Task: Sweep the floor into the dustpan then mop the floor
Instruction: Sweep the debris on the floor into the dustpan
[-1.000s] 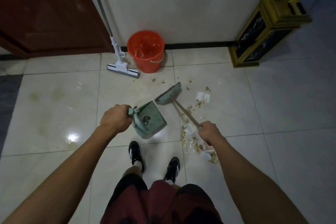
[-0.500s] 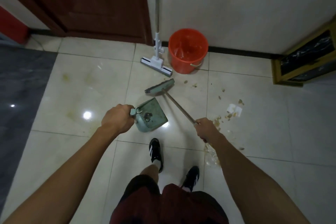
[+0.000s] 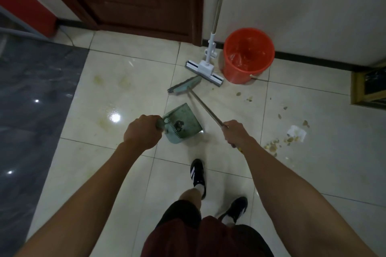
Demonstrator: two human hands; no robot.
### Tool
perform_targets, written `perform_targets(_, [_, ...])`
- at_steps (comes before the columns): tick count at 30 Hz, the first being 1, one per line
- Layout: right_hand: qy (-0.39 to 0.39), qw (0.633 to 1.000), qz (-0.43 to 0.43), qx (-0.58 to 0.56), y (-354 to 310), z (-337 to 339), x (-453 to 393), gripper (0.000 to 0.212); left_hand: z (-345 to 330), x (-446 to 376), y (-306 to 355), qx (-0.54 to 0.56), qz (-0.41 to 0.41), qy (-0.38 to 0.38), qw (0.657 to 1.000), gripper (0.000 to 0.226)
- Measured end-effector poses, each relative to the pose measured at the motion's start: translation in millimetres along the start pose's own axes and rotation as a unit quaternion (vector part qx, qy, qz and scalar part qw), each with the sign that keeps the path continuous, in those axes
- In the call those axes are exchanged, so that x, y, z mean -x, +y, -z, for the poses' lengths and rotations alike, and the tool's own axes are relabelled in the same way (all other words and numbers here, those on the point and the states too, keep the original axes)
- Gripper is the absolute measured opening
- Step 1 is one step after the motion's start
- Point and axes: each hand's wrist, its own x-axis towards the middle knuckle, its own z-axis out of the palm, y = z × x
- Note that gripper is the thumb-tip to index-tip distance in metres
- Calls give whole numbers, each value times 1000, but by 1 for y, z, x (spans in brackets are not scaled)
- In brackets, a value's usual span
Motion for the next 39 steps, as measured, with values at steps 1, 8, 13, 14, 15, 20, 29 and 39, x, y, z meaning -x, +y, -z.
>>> perform_targets(1, [-2,1000,-1,9,-3,-1,-5,28,0,-2,-3,2,0,1,1000,14])
perform_targets(8, [-9,999,-41,16,11,-9,-13,28,0,-7,2,-3,-6,6,1000,16])
perform_targets(13, [7,996,-81,-31,51,-8,-1,35,-6,-5,29,-27,-27,-4,999,17])
perform_targets(14, [13,995,-87,-41,60,-5,3,35,-7,-3,36,-33,-32,-6,999,17])
perform_targets(15, [17,994,-91,-52,69,-3,7,35,-10,-1,43,-42,-38,-9,998,17])
perform_targets(20, [24,989,-110,-94,126,4,33,32,-27,17,84,-75,-62,-17,995,13])
perform_targets(29, [87,986,-125,-69,255,42,102,31,-67,58,159,-81,-118,-27,989,16])
perform_targets(39, [146,980,-125,-55,325,79,137,23,-82,79,235,-97,-157,-22,983,14])
